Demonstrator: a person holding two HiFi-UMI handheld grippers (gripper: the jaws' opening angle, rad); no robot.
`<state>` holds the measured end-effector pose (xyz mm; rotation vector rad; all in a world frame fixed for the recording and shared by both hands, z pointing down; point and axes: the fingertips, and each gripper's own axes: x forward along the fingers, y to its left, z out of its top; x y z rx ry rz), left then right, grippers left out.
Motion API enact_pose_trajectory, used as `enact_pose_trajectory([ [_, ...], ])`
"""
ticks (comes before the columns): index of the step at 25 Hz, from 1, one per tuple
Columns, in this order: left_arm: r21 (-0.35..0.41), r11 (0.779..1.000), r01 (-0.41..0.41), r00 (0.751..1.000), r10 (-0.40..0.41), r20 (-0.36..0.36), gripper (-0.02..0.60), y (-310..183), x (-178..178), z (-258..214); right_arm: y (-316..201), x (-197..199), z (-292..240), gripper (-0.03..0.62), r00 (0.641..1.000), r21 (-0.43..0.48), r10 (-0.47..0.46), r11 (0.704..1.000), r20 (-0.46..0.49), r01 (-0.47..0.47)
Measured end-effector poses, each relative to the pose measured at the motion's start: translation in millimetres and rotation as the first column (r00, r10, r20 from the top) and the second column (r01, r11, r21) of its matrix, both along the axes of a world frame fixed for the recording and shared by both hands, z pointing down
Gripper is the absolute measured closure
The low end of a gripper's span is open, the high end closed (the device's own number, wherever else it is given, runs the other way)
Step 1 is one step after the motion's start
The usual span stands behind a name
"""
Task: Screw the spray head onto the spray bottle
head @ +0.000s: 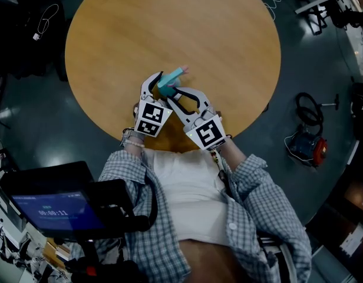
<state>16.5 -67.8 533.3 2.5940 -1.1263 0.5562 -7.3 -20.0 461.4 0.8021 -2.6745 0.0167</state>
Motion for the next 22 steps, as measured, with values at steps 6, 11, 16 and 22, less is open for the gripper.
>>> enact_pose_trajectory([
  [6,0.004,1.000,-0.001,1.000,0.001,0.001,0.218,-0.5,0.3,-0.3,-6.4,18.6,2.1,0.501,0.998,-0.090,0.041,0.995,0.054,-0.036],
  [11,0.003,1.000,-0.004,1.000,0.004,-0.001,0.218,-0.4,1.3,0.2,-24.4,15.9,-0.6,0.487,0.996,-0.126,-0.021,0.992,0.082,0.031],
  [16,0.004,1.000,-0.011,1.000,0.011,0.001,0.219,0.8,3.2,3.9,-29.6,5.2,-5.9,0.425,0.989,-0.109,-0.145,0.983,0.040,0.149],
  [22,0.006,1.000,-0.017,1.000,0.017,0.001,0.218,3.8,3.9,9.6,-32.7,-7.6,-8.5,0.430,0.976,-0.068,-0.220,0.973,-0.008,0.219],
])
